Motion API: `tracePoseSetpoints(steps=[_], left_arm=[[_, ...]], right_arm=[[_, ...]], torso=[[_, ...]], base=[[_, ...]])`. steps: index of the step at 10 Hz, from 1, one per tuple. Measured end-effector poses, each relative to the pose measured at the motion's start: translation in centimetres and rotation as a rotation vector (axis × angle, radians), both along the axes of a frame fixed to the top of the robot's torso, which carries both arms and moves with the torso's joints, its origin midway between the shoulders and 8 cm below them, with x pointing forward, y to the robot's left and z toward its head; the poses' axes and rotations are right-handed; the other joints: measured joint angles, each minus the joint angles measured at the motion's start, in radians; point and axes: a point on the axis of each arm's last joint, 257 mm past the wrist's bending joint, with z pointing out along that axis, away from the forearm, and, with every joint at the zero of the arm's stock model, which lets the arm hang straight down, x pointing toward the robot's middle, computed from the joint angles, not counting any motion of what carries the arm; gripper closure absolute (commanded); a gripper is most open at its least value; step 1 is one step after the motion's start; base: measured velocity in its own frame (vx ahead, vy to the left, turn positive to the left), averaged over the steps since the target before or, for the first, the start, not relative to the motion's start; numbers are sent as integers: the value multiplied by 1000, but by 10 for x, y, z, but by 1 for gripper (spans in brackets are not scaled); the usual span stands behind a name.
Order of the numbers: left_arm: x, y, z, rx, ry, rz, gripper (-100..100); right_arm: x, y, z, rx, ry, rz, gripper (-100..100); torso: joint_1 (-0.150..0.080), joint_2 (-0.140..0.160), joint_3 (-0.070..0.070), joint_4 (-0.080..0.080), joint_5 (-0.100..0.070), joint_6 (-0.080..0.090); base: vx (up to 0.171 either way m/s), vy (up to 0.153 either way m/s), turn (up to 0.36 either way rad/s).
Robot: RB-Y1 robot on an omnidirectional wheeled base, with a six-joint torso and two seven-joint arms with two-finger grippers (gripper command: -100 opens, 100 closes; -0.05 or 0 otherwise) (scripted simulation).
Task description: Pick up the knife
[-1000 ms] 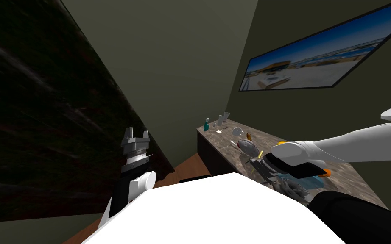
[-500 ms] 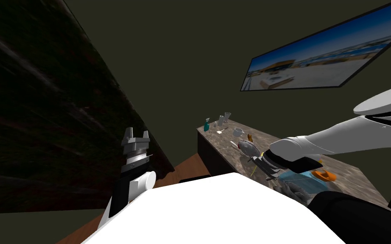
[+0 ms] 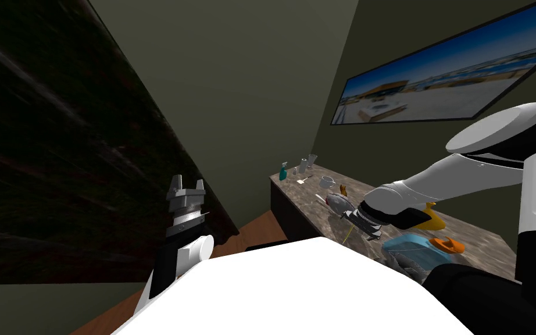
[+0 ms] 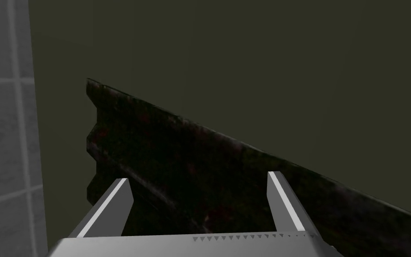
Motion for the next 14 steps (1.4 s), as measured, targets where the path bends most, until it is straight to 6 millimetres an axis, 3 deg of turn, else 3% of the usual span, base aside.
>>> tracePoseSetpoints(steps=[1, 2, 3, 9, 10, 14], left_arm=[[0, 0, 0, 0, 0, 0, 0], [0, 0, 0, 0, 0, 0, 0], [0, 0, 0, 0, 0, 0, 0], [0, 0, 0, 0, 0, 0, 0], [0, 0, 0, 0, 0, 0, 0], [0, 0, 0, 0, 0, 0, 0]], right_arm=[[2, -4, 1, -17, 7, 33, -100], [3, -5, 1, -19, 7, 38, 0], [3, -4, 1, -19, 7, 38, -100], [-31, -17, -19, -19, 10, 6, -100], [-31, -17, -19, -20, 8, 5, 100], [-30, -17, -19, -20, 4, 7, 100]], torso=[[-1, 0, 0, 0, 0, 0], [0, 0, 0, 0, 0, 0], [0, -1, 0, 0, 0, 0], [-2, -4, -2, -1, -1, 0], [-2, -3, -2, -1, -1, 0], [-2, -3, -2, -2, -1, 0]], base=[[-2, -11, 6], [0, 0, 0], [20, 5, 68], [24, 9, 50], [0, 0, 0], [0, 0, 0]])
